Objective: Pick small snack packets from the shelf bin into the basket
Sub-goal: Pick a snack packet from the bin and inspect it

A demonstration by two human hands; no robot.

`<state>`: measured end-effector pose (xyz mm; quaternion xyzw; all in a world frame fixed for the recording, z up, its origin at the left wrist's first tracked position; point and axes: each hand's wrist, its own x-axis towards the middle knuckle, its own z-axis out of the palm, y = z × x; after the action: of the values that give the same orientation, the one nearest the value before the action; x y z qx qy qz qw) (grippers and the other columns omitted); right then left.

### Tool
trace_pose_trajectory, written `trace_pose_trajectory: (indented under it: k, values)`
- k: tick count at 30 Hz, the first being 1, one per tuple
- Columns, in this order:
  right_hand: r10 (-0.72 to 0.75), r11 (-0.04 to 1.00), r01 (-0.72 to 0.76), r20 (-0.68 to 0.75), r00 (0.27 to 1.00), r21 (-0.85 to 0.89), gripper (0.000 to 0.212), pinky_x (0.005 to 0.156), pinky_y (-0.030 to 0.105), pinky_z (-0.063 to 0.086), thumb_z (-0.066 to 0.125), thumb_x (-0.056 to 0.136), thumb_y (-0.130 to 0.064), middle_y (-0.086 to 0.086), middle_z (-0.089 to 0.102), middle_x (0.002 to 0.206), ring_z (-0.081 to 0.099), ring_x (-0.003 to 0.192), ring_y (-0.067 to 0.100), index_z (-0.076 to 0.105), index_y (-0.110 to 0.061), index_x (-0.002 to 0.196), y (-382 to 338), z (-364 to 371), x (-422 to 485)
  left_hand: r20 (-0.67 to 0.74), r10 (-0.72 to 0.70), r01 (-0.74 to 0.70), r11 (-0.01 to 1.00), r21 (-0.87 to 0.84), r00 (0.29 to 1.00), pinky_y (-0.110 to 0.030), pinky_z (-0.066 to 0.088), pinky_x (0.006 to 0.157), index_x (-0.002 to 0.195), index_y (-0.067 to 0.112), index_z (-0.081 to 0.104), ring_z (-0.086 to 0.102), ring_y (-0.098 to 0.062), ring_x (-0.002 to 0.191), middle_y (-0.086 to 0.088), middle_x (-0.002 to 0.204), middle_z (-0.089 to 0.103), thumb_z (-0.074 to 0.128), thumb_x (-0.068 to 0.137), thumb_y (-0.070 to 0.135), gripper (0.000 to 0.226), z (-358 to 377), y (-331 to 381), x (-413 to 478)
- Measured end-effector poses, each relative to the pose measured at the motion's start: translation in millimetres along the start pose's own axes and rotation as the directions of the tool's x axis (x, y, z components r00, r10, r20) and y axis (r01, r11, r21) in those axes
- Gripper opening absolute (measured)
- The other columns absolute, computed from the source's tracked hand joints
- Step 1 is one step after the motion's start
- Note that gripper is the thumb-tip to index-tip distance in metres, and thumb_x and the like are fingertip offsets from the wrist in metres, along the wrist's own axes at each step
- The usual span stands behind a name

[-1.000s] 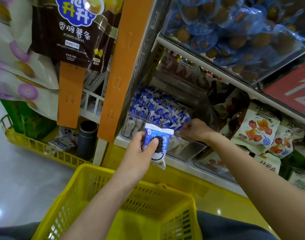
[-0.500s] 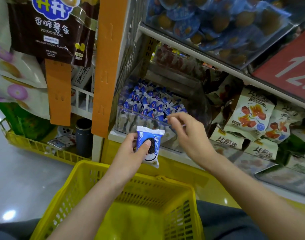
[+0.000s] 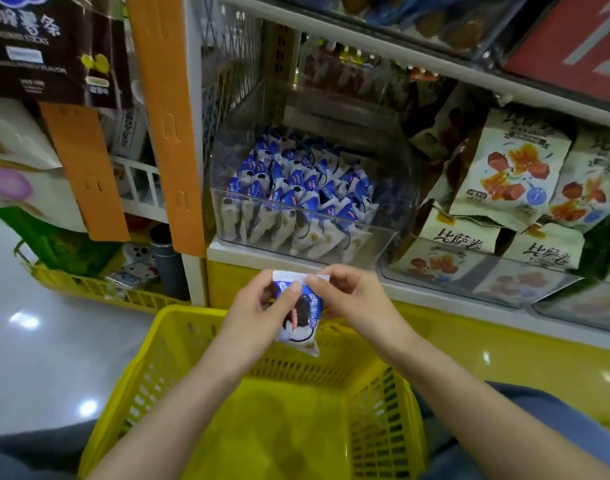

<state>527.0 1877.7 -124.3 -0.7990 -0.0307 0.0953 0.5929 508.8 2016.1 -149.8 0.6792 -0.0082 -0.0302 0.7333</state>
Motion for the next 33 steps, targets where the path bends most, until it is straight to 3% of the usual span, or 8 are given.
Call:
trace_pose_trajectory:
  k: [4, 9, 11, 16, 20, 24, 30, 33]
  values:
    - [-0.252, 0.925, 0.226, -0.048, 0.967, -0.305, 0.009, 0.059, 0.011, 0.041, 0.067, 0.084, -0.018, -0.016, 0.06, 0.066, 0.054, 0.061, -0.003, 0.067, -0.023, 0.076, 9, 4, 1, -0.084, -0.035, 0.041, 0.996, 0.08, 0.996, -0.025, 0.047, 0.059, 0.078, 0.007, 0.057, 0.06, -0.015, 0.071, -0.008, 0.073, 0.062, 0.052, 0.093, 0.021, 0.021, -1, -2, 2]
    - [-0.48, 0.739, 0.4, -0.007, 0.877, -0.542, 0.008, 0.068, 0.033, 0.052, 0.065, 0.084, -0.027, -0.009, 0.059, 0.077, 0.058, 0.073, 0.009, 0.069, -0.02, 0.084, 15, 4, -2, -0.106, -0.062, 0.07, 0.995, 0.072, 0.992, -0.034, 0.045, 0.065, 0.086, -0.008, 0.053, 0.056, -0.022, 0.074, -0.018, 0.077, 0.057, 0.05, 0.094, 0.021, 0.03, 2, -2, 1]
    - [-0.485, 0.739, 0.406, -0.007, 0.874, -0.538, 0.006, 0.065, 0.026, 0.05, 0.065, 0.085, -0.026, -0.011, 0.058, 0.075, 0.057, 0.071, 0.005, 0.068, -0.022, 0.082, 15, 4, -2, -0.1, -0.091, 0.096, 0.995, 0.039, 0.991, -0.032, 0.047, 0.065, 0.089, -0.006, 0.055, 0.059, -0.022, 0.077, -0.017, 0.079, 0.06, 0.051, 0.093, 0.022, 0.029, 2, -2, 1]
    - [-0.152, 0.988, 0.142, -0.205, 0.967, -0.065, 0.018, 0.055, 0.021, 0.053, 0.059, 0.089, -0.011, -0.005, 0.062, 0.069, 0.06, 0.06, 0.001, 0.059, -0.019, 0.073, 11, -1, 6, 0.004, -0.242, 0.242, 0.969, -0.052, 0.97, -0.028, 0.053, 0.068, 0.106, 0.011, 0.055, 0.067, -0.015, 0.077, -0.009, 0.097, 0.071, 0.065, 0.083, 0.022, 0.027, -1, 1, 2]
    - [0.124, 0.951, -0.088, -0.105, 0.987, 0.297, 0.015, 0.055, 0.019, 0.056, 0.049, 0.095, -0.011, 0.004, 0.065, 0.078, 0.064, 0.058, 0.002, 0.057, -0.011, 0.082, 8, -6, 5, -0.099, -0.203, 0.189, 0.973, -0.134, 0.974, -0.021, 0.056, 0.065, 0.101, 0.018, 0.055, 0.068, -0.01, 0.072, -0.002, 0.09, 0.072, 0.068, 0.081, 0.013, 0.024, -6, 0, 4]
    - [0.09, 0.982, -0.096, 0.043, 0.995, 0.165, 0.011, 0.058, 0.02, 0.056, 0.047, 0.096, -0.018, 0.0, 0.066, 0.071, 0.063, 0.055, 0.003, 0.055, -0.011, 0.094, 14, -1, 0, -0.184, -0.117, 0.095, 0.987, -0.126, 0.976, -0.021, 0.054, 0.066, 0.094, 0.018, 0.063, 0.068, -0.01, 0.078, 0.001, 0.083, 0.074, 0.065, 0.083, 0.017, 0.011, -15, 0, 8]
    - [0.122, 0.981, -0.132, 0.077, 0.99, 0.14, 0.016, 0.053, 0.014, 0.052, 0.053, 0.093, -0.012, -0.007, 0.067, 0.054, 0.061, 0.049, 0.0, 0.055, -0.016, 0.077, 22, -3, 1, -0.166, -0.103, 0.07, 0.979, -0.189, 0.981, -0.019, 0.054, 0.071, 0.089, 0.013, 0.063, 0.067, -0.011, 0.08, -0.002, 0.085, 0.072, 0.06, 0.086, 0.018, 0.008, -12, -1, 5]
    - [0.159, 0.986, -0.162, 0.09, 0.983, 0.028, 0.01, 0.061, 0.017, 0.052, 0.053, 0.093, -0.02, 0.001, 0.07, 0.077, 0.065, 0.063, 0.004, 0.054, -0.014, 0.085, 24, -2, 2, -0.197, -0.099, 0.055, 0.975, -0.217, 0.975, -0.027, 0.052, 0.077, 0.079, 0.012, 0.058, 0.063, -0.016, 0.079, -0.009, 0.083, 0.066, 0.058, 0.088, 0.012, 0.01, -10, 1, 3]
